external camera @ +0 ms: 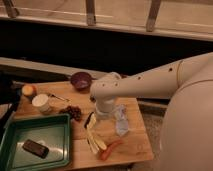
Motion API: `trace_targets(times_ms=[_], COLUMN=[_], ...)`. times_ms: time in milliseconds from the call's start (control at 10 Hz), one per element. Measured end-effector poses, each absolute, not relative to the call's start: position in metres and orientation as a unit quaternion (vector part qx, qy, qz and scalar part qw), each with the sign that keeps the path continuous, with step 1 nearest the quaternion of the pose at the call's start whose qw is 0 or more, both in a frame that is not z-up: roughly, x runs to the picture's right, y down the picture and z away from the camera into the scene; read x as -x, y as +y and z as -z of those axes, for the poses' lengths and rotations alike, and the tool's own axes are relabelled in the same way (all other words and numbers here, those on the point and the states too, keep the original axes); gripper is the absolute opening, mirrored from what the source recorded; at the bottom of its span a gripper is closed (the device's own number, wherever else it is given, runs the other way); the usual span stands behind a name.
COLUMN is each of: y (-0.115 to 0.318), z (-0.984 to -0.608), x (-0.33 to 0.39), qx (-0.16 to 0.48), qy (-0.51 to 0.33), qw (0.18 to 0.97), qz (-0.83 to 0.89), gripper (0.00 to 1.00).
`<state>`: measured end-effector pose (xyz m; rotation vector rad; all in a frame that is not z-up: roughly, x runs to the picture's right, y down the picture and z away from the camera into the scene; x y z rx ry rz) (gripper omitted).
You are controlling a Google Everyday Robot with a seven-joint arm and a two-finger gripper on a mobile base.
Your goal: Place banana in table surface
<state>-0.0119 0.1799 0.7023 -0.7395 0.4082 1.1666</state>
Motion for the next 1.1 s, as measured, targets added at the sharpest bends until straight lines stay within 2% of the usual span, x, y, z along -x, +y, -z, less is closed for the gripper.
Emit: trace_targets(times_ms=[400, 1100], y=[0.206, 0.189], z=[-0.684, -0.73], x=[0.064, 0.063], qx=[0.376, 0.375], qy=[0.177, 0.193], qw=[0.784, 0.765], qz=[-0.462, -0.487], gripper=[0.8, 0.8])
